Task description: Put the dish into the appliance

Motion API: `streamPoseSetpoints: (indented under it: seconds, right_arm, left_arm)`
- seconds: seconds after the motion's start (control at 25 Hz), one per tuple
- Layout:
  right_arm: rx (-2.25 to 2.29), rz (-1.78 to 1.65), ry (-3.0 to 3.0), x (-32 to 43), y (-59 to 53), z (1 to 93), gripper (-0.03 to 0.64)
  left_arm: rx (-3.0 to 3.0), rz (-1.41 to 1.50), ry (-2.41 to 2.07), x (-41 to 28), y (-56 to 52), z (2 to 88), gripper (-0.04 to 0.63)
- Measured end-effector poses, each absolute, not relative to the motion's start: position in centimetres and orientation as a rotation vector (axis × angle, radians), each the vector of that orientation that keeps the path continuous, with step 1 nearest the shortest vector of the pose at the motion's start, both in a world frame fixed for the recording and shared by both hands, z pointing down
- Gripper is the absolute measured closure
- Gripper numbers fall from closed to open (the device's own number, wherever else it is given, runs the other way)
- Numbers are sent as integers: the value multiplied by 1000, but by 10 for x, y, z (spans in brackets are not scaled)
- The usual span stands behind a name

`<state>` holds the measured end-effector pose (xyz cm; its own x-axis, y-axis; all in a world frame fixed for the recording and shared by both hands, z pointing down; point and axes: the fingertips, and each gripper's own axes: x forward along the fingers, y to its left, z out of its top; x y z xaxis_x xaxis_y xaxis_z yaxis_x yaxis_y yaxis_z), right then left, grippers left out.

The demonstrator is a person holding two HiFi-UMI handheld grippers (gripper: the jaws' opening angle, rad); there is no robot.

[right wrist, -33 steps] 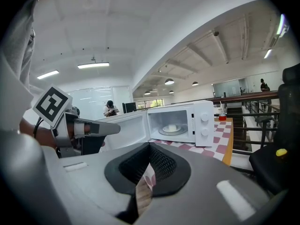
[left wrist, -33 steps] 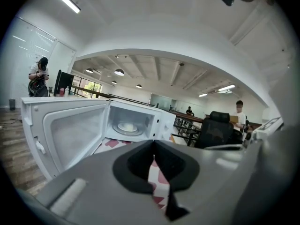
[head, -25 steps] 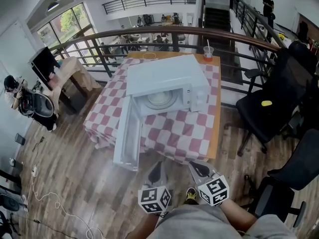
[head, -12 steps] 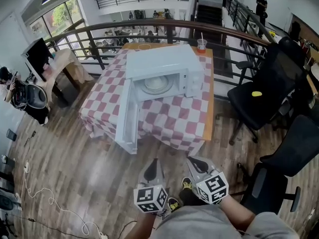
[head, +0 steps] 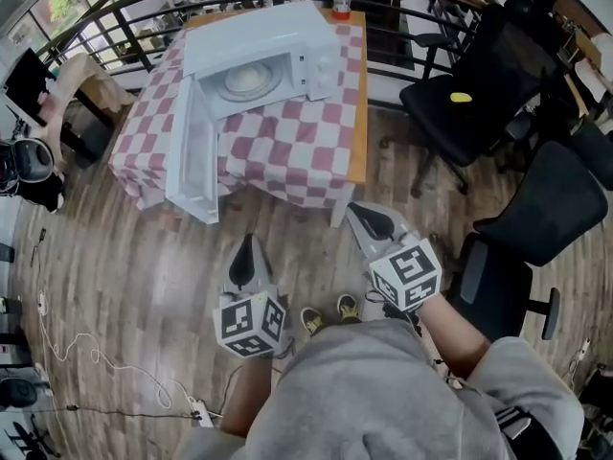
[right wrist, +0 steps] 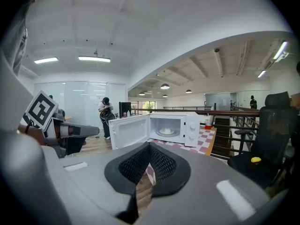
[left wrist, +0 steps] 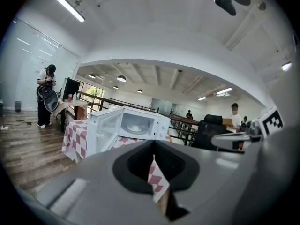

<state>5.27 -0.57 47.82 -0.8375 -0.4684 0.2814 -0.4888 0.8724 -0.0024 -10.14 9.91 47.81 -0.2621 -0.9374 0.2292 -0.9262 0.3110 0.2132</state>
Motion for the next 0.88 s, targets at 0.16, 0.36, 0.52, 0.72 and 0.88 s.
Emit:
streamPoseSetpoints:
  seconds: [0.16, 0.36, 0.52, 0.72, 0.88]
  right_arm:
    - [761, 118, -2768, 77, -17, 478, 617]
    - [796, 160, -2749, 101, -22, 488, 617]
    - [802, 164, -2757, 106, -23, 490, 617]
    - [805, 174, -2754, 108, -24, 491, 617]
    - [799, 167, -2754, 109, -27, 494, 617]
  left_arm:
    - [1670, -25, -2276, -92, 97, 482, 584]
    - [1680, 5, -2266, -73, 96, 484, 584]
    - [1679, 16, -2263, -66, 96, 487, 584]
    - [1675, 21, -2249, -63, 92, 490, 584]
    - [1677, 21, -2247, -61, 87, 493, 584]
